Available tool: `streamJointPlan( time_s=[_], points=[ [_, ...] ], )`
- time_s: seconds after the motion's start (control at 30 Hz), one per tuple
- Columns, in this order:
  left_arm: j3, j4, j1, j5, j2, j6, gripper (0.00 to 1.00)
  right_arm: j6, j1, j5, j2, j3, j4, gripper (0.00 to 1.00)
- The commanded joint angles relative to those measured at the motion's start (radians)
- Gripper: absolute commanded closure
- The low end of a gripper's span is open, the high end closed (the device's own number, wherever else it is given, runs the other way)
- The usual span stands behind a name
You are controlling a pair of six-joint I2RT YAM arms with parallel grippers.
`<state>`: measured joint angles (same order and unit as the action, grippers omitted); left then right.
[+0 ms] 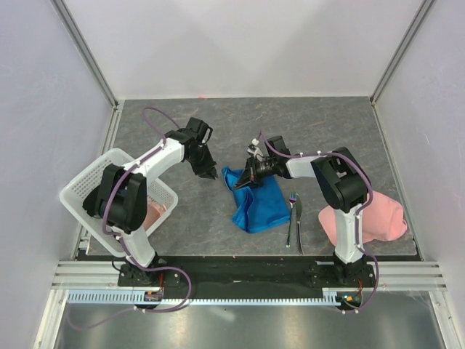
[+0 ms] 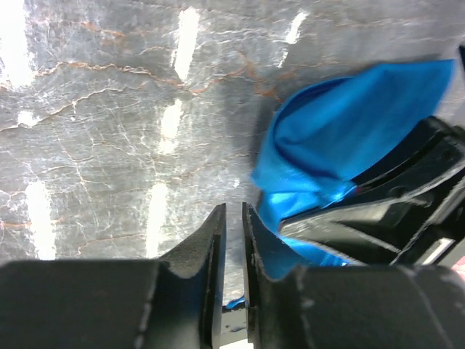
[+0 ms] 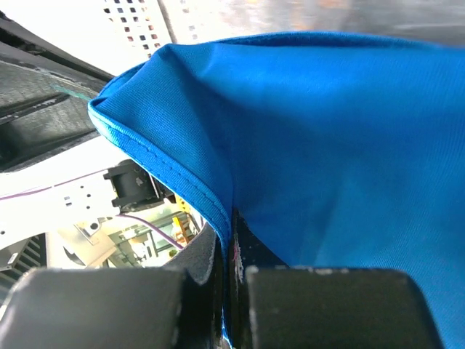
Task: Fold the napkin into a case and place the utensils inside
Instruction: Fold the 2/3-rectangle-folded napkin at the center of the board.
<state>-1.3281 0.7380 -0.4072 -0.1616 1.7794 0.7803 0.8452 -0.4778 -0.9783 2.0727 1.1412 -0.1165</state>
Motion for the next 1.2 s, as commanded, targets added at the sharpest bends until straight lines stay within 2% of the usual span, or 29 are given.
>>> streamJointPlan(
  time_s=[0.0, 0.17, 0.57, 0.67, 0.93, 1.07, 1.17],
  points=[
    [0.001, -0.1, -0.001, -0.019, 0.008, -0.004, 0.82, -0.089, 0.016, -0.049, 0.047, -0.003, 0.023, 1.0],
    [-0.016, -0.181, -0.004, -0.075, 0.046, 0.0, 0.82, -0.135, 0.034, -0.053, 0.078, 0.002, 0.06, 1.0],
    [-0.068, -0.203, -0.035, -0.124, 0.169, 0.042, 0.84, -0.104, 0.024, -0.063, 0.092, 0.017, 0.034, 1.0],
    [-0.077, -0.207, -0.044, -0.125, 0.169, 0.045, 0.84, -0.074, -0.001, -0.062, 0.092, 0.023, 0.003, 1.0],
    [-0.071, -0.193, -0.045, -0.115, 0.143, 0.051, 0.84, 0.178, -0.09, -0.045, 0.102, 0.025, -0.274, 1.0],
    [-0.063, -0.19, -0.045, -0.121, 0.152, 0.05, 0.84, 0.204, -0.096, -0.04, 0.104, 0.029, -0.311, 1.0],
    [-0.074, -0.178, -0.044, -0.118, 0.127, 0.039, 0.82, 0.167, -0.094, -0.042, 0.101, 0.025, -0.263, 1.0]
  ],
)
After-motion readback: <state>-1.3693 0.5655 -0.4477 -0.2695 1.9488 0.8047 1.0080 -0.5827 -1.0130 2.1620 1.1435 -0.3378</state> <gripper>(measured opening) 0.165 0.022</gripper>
